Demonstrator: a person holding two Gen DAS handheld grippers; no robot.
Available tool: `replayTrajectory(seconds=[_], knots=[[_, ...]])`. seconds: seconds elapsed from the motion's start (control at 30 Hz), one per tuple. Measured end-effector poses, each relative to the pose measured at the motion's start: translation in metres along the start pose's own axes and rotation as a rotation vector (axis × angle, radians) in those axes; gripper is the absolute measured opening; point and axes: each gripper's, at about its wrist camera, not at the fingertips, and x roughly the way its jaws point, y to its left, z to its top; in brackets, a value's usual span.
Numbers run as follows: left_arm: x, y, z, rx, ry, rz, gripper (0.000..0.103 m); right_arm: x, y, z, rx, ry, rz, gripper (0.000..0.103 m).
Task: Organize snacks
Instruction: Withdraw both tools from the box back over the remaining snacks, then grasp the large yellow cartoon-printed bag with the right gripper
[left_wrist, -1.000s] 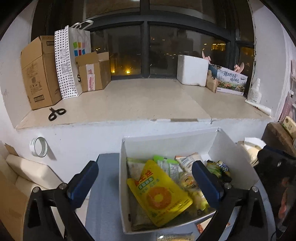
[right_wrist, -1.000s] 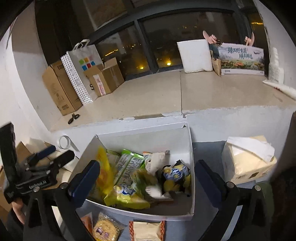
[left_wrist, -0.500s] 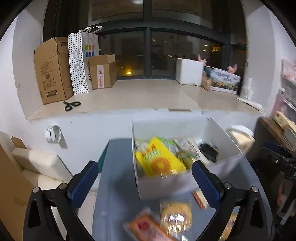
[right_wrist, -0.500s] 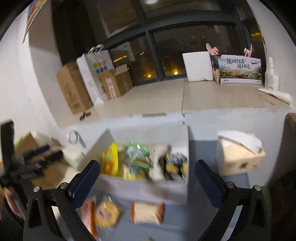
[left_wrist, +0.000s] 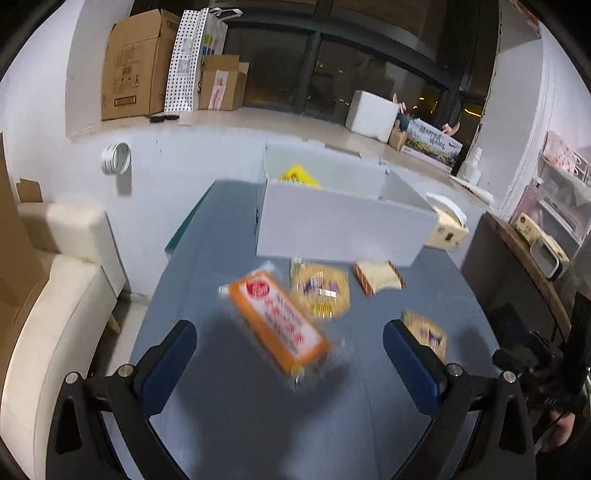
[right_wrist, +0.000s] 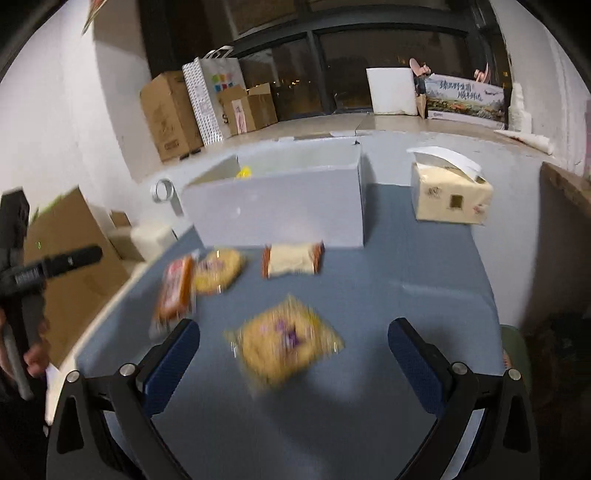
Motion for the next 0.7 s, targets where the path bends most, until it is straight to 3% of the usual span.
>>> replayTrajectory(seconds=[0.27,0.7], knots=[[-0.004,-0.009,-0.011,0.023,-0.001,0.019,0.103,0.029,0.017,-0.019,-0.069,0.102,-0.03,0.103],[0.006,-0.006,-0.019,0.024,0.041,0.01,0.103,0.116,0.019,0.003,-0.164,0.279,-0.008,0.103]])
